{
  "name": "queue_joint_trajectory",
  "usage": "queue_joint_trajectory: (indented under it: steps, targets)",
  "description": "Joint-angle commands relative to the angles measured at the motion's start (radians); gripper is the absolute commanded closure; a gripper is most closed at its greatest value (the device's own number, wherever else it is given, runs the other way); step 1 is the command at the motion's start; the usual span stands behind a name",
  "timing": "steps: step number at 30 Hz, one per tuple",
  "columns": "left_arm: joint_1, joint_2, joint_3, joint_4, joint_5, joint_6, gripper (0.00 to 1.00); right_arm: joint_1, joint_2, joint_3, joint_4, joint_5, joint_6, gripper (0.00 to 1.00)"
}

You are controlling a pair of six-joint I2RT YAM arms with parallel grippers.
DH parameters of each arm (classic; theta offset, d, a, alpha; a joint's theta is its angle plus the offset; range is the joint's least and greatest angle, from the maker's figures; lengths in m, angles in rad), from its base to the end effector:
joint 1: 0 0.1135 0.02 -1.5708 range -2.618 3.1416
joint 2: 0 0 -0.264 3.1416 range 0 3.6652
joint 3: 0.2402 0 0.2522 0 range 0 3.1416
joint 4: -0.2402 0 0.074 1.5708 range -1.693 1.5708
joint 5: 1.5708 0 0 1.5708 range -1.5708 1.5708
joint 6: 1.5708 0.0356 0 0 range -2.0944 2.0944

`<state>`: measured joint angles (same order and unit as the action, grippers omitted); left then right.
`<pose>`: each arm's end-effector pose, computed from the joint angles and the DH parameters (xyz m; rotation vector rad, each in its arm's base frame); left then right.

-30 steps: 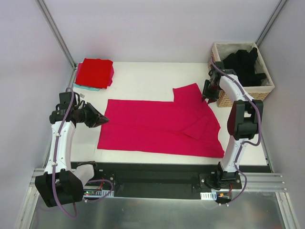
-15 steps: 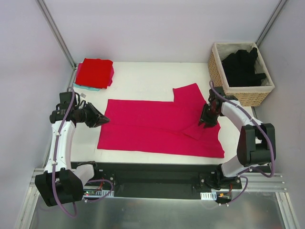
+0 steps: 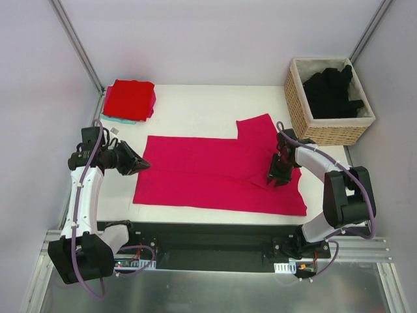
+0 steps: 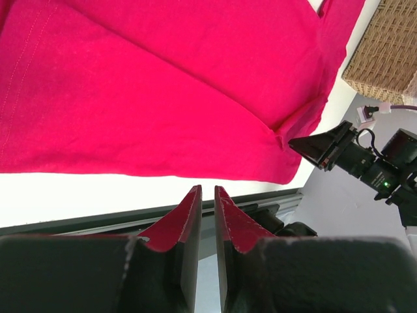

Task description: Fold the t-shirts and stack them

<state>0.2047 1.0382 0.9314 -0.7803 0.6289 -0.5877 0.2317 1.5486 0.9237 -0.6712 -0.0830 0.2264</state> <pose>0.2009 0.0203 0.2948 -0.6783 2.3502 -0.9404 0.2695 0.0666 0.1774 -0.0242 2.8856 0.2072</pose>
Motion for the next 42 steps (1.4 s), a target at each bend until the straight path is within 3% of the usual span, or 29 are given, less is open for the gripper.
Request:
queue_joint_trajectory:
  steps: [1,13,18,23,27,42]
  targets:
    - [0.009,-0.026,-0.017,0.012,0.029,0.008,0.87,0.011,-0.035,-0.026,-0.002,0.02,0.033,0.64]
    - [0.007,0.002,0.0,0.01,0.031,0.014,0.87,0.021,-0.004,-0.051,0.027,0.011,0.059,0.66]
    - [0.007,0.008,0.009,0.01,0.028,0.008,0.87,0.034,0.028,0.009,0.027,0.008,0.054,0.76]
    - [0.007,0.016,0.017,0.01,0.025,0.009,0.87,0.041,0.051,0.046,0.016,0.008,0.047,0.94]
    - [0.009,0.019,0.015,0.012,0.017,0.009,0.87,0.043,0.067,0.079,0.01,0.009,0.037,0.99]
    - [0.007,-0.003,-0.013,0.027,-0.014,-0.027,0.87,0.043,0.271,0.414,-0.068,-0.001,-0.053,0.99]
